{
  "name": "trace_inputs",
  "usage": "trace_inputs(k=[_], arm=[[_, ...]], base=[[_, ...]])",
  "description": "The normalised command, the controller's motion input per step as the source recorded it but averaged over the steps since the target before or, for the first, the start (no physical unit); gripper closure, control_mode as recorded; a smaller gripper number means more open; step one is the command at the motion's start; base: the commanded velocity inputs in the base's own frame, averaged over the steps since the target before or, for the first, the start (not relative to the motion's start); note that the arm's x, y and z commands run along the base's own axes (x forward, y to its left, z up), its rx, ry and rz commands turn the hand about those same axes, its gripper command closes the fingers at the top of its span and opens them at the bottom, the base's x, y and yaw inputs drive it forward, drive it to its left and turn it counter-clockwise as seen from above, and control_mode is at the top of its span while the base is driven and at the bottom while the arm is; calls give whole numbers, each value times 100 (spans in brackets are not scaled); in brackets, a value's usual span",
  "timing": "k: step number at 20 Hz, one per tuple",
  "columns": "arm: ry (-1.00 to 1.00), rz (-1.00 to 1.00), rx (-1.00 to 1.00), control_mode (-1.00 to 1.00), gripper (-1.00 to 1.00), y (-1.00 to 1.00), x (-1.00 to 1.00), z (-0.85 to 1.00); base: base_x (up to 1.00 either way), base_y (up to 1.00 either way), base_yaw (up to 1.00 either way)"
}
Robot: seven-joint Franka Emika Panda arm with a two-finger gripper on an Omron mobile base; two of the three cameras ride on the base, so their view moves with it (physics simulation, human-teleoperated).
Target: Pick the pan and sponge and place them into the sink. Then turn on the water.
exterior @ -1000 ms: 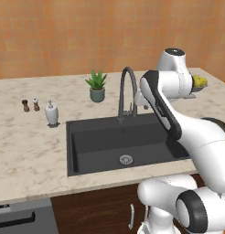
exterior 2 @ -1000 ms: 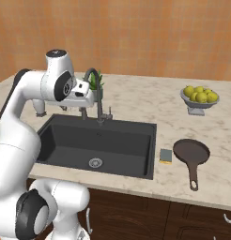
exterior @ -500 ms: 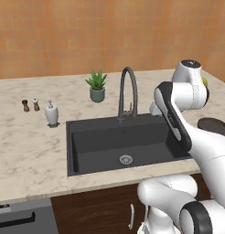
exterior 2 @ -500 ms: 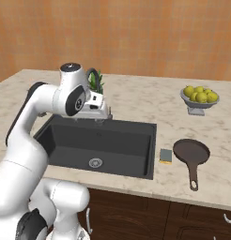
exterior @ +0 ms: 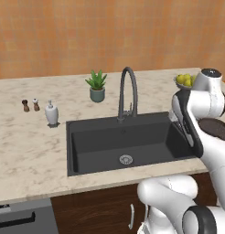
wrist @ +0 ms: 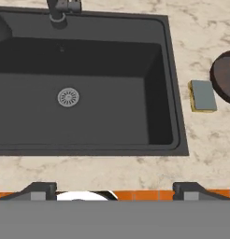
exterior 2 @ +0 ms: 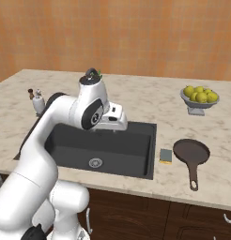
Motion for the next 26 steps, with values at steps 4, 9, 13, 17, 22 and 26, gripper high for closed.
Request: trace_inputs(k=[4,9,13,17,22,26], arm=[[4,-7,-4,-100,-100,-66,-8,-15],[5,-7,-1,-100,-100,-71,-3,-18],[3,-11,0,-100,-100,-81,-1,-18],[0,-11,0,-100,-100,-82,0,-11],[0,-11,0,-100,-100,-65,0,-20],[0,-7,0,-100,-100,-46,0,-27]], base=[[0,0,0],[0,0,0],[0,0,0],[0,0,0],[0,0,0],[0,0,0]])
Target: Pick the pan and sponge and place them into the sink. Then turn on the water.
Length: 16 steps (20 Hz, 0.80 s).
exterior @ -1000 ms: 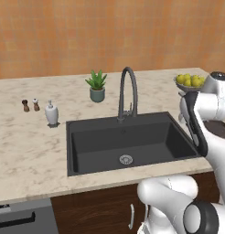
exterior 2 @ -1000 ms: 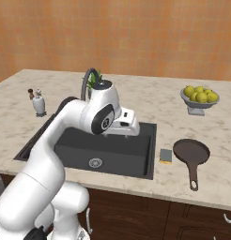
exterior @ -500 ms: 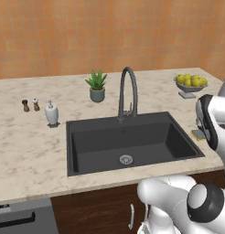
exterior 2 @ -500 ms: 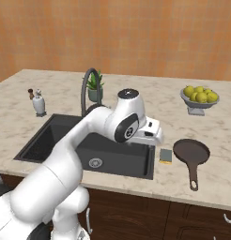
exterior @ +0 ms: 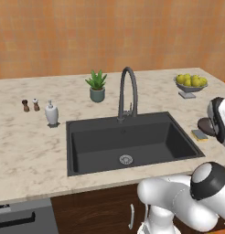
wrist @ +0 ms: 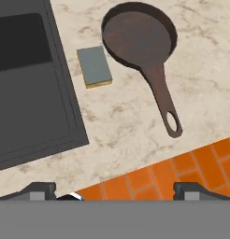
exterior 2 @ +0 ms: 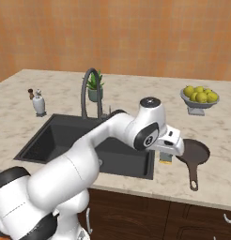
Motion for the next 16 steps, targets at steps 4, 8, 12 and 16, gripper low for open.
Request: trace_inputs(k=[4,8,12,16], arm=[[0,-1,0,-100,-100,-31,0,-32],[0,0,0,-100,-100,-34,0,-35],[0,0,0,-100,-100,-43,0,-36],[0,0,-1,-100,-100,-36,0,-36]], base=[[0,0,0],[0,0,0],[0,0,0],[0,0,0]])
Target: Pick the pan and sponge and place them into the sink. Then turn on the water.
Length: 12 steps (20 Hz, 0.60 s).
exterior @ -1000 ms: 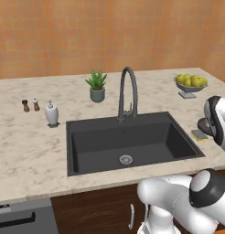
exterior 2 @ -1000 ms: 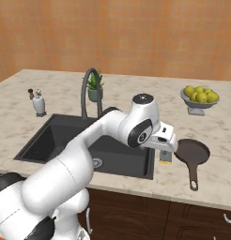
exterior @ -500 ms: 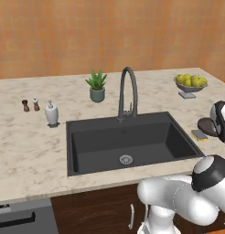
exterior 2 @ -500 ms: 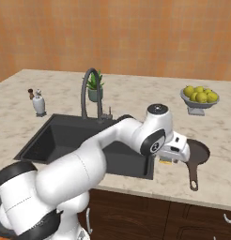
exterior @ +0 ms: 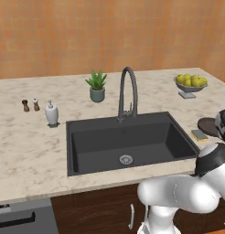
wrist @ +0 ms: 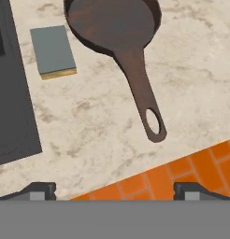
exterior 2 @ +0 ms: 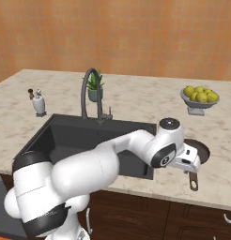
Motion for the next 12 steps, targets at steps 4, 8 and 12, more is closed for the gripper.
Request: trace_inputs(k=[4,8,12], arm=[[0,0,-1,-100,-100,-23,0,-33],[0,0,0,-100,-100,-27,6,-29],[0,0,0,-100,-100,-26,7,-23]], base=[[0,0,0],[0,0,0],[0,0,0]])
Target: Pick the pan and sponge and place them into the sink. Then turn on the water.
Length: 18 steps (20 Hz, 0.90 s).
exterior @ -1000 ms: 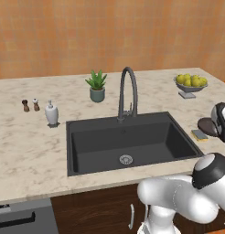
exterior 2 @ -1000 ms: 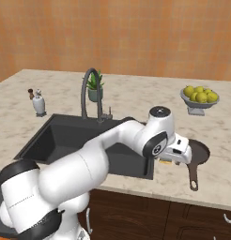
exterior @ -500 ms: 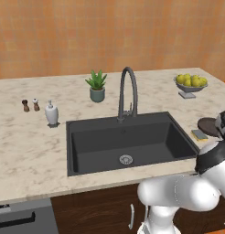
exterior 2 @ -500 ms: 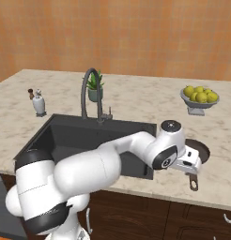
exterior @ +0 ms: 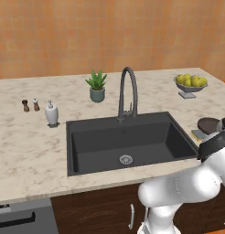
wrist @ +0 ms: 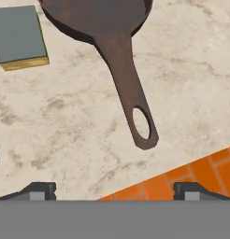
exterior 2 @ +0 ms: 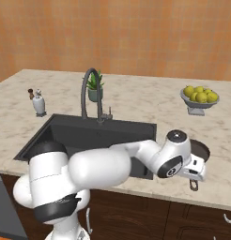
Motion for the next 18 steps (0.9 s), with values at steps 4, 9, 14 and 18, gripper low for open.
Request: trace_inputs(k=[4,9,14,18], arm=[[0,1,0,-100,-100,-18,16,-14],[0,3,0,-100,-100,-13,23,-11],[0,6,0,-100,-100,-19,24,-22],[0,7,0,-100,-100,-24,22,-24]], base=[[0,0,0],[0,0,0],[0,0,0],[0,0,0]])
